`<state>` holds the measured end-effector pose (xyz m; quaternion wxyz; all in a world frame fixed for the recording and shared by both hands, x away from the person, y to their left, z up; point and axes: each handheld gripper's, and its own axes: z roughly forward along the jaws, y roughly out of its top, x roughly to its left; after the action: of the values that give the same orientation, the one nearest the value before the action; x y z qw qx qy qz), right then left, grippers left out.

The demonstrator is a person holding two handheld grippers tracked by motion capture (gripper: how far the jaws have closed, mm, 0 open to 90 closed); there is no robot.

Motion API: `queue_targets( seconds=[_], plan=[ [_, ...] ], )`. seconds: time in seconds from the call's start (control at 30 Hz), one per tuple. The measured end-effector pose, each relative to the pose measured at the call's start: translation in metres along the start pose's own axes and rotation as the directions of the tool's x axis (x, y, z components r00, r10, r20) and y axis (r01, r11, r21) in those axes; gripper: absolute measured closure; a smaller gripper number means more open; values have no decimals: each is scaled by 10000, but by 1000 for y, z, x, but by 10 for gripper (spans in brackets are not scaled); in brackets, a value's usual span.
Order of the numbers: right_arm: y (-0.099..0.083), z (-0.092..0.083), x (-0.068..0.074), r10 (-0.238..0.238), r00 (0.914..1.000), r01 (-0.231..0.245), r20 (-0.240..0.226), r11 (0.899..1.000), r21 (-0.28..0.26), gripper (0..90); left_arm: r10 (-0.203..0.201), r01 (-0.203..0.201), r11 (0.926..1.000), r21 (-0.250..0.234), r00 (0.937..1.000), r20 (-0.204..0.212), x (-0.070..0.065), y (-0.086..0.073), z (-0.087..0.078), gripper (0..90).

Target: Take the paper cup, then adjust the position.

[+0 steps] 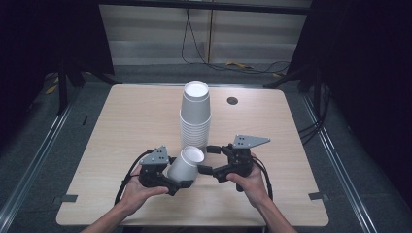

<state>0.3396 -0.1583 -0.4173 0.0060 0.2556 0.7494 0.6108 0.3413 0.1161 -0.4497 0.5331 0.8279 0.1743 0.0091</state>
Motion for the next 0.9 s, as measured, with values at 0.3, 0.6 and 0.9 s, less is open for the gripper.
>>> queue_targets(
  seconds=[0.3, 0.6, 0.9],
  plan=[
    [0, -5, 1, -520, 9979, 476, 391, 9932, 1064, 144, 145, -129, 9972, 733, 9997, -212, 2, -3, 3, 151],
    [1, -9, 1, -733, 9961, 639, 491, 9833, 1702, 154, 345, -303, 9926, 1174, 9988, -340, 1, -1, 4, 151],
    [-1, -8, -2, -625, 9970, 506, 446, 9717, 2306, 149, 696, -625, 9838, 1680, 9969, -366, 4, 1, 1, 153]
  ],
)
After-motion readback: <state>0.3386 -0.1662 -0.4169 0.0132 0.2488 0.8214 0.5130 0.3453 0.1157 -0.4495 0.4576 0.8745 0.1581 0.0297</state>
